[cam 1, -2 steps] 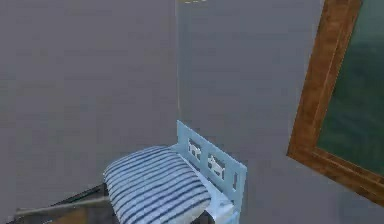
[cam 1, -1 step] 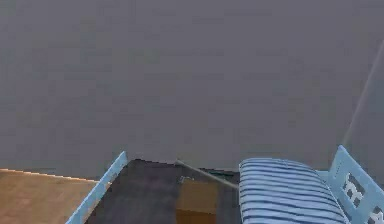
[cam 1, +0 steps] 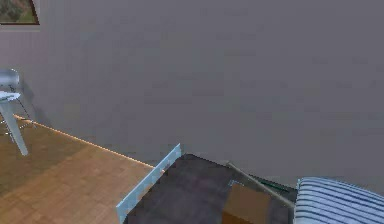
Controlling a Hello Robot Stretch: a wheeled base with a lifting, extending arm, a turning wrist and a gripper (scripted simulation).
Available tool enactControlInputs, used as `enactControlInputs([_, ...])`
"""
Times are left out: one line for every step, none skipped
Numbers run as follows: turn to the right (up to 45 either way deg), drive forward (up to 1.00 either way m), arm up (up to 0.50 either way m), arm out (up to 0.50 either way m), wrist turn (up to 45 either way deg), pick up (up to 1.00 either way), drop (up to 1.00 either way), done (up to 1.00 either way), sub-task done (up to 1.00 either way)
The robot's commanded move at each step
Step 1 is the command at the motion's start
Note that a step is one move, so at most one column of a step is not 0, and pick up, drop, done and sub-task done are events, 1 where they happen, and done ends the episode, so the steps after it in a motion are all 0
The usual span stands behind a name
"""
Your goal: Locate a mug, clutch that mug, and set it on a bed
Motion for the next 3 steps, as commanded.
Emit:
enactControlInputs([0.0,0.20,0.00,0.00,0.0,0.00,0.00,0.00,0.00])
enactControlInputs([45.0,0.00,0.00,0.00,0.0,0.00,0.00,0.00,0.00])
enactControlInputs([21.0,0.00,0.00,0.00,0.0,0.00,0.00,0.00,0.00])
